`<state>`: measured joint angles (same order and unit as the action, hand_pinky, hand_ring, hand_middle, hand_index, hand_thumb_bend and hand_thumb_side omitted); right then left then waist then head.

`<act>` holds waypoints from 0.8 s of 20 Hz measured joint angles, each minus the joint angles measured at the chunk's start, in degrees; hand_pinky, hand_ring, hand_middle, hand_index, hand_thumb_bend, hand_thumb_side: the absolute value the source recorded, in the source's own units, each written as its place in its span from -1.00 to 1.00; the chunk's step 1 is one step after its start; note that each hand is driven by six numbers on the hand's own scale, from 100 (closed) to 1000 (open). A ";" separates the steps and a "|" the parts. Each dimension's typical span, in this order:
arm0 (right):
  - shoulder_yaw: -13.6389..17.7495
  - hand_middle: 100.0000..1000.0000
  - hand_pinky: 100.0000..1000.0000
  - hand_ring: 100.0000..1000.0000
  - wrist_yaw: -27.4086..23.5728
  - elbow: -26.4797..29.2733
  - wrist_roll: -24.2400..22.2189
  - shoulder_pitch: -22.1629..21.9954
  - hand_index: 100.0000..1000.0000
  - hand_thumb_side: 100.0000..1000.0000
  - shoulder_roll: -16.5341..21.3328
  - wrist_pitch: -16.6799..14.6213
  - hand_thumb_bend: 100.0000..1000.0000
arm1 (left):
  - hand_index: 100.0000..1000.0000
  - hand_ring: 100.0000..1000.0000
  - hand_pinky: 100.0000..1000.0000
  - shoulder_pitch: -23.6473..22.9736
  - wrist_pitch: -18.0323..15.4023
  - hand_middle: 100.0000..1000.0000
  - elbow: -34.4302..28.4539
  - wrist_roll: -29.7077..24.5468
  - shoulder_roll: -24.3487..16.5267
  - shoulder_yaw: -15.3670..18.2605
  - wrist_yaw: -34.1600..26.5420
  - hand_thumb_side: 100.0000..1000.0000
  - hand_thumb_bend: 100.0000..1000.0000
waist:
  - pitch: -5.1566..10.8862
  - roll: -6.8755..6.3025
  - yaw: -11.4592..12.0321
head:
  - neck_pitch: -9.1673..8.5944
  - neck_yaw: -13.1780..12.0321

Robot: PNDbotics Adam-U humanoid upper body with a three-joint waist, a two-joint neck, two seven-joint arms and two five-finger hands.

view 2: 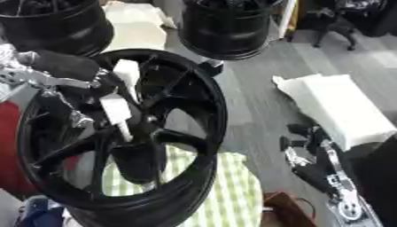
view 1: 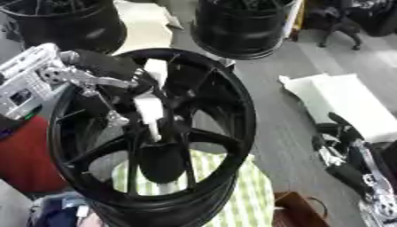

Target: Pull the pin out of the wheel hub.

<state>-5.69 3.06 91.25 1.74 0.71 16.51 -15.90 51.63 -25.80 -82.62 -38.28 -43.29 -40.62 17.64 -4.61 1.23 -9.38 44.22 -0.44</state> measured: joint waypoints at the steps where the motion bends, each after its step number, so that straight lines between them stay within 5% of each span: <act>1: 0.00 0.43 0.33 0.64 0.00 0.00 0.00 0.00 0.89 -0.36 0.00 0.00 -0.67 | 0.38 -0.08 0.18 0.08 0.32 -0.01 0.01 -0.32 0.08 0.09 -0.76 -0.48 -1.00 | 0.00 0.01 0.01 | 0.00 0.02; 6: 0.01 0.44 0.33 0.64 -0.01 -0.01 0.00 -0.02 0.89 -0.36 0.00 0.00 -0.68 | 0.09 -0.31 -0.02 1.10 2.87 -0.33 -0.56 -2.87 0.46 2.02 -6.68 -0.21 -1.00 | 0.00 0.03 0.15 | 0.00 0.06; 11: 0.03 0.44 0.33 0.64 -0.01 -0.07 0.01 -0.21 0.89 -0.36 0.00 -0.01 -0.68 | 0.08 -0.32 -0.02 2.12 5.40 -0.34 -2.83 -5.40 0.35 5.99 -11.31 -0.22 -1.00 | 0.19 0.03 0.30 | 0.00 0.13; 16: 0.09 0.44 0.33 0.64 -0.01 -0.31 0.13 -0.29 0.89 -0.36 0.00 -0.06 -0.68 | 0.12 -0.29 0.03 1.10 6.65 -0.31 -5.00 -6.65 -2.87 13.80 -13.01 -0.29 -1.00 | 0.29 0.00 0.83 | 0.00 0.37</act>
<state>-5.60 3.05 90.94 1.88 0.42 16.51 -15.96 52.73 -19.15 -87.63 -44.92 -46.16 -26.82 4.63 -4.32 1.23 -8.54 44.22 -0.06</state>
